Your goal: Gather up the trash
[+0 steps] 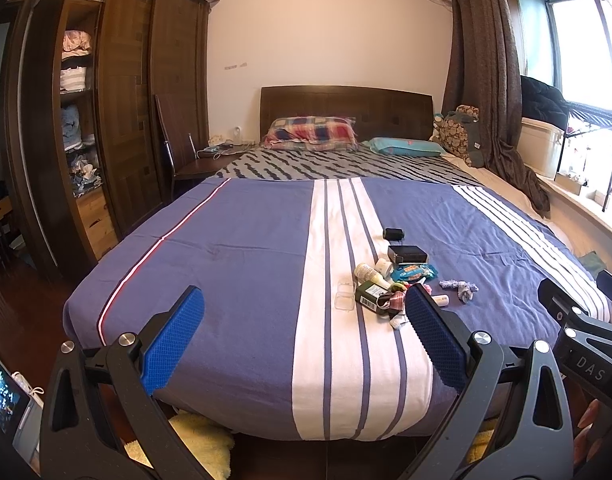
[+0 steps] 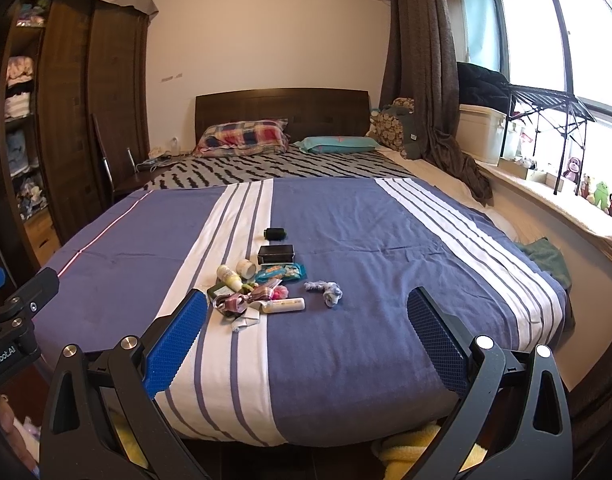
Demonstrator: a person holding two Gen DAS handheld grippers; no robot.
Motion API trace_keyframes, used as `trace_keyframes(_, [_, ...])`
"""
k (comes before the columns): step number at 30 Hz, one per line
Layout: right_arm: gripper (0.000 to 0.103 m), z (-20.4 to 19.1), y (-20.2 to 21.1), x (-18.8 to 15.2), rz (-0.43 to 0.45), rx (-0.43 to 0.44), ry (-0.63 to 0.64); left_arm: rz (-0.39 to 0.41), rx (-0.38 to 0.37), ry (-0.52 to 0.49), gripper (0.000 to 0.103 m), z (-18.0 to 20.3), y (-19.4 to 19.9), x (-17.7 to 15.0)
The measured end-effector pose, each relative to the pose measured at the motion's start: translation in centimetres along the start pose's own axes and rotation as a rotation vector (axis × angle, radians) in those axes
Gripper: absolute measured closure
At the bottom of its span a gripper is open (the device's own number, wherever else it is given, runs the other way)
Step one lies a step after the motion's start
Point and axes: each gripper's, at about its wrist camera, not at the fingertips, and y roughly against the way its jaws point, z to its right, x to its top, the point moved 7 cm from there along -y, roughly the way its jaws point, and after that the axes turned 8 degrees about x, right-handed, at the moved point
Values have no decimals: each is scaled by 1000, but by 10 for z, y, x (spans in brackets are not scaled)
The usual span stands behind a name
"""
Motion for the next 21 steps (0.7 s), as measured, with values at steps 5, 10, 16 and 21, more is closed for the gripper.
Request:
trace_keyframes(5, [3, 0, 0, 1, 4, 1, 0, 2, 1, 0, 8, 0, 0, 1])
trace_keyframes(10, [3, 0, 1, 1, 6, 1, 0, 6, -1, -1, 8, 0, 1, 2])
trace_keyframes(16, [3, 0, 2, 1, 5, 1, 1, 6, 0, 0, 8, -1, 1, 2])
trace_keyframes(21, [3, 0, 2, 1, 6, 2, 0, 6, 1, 2, 8, -1, 2, 3])
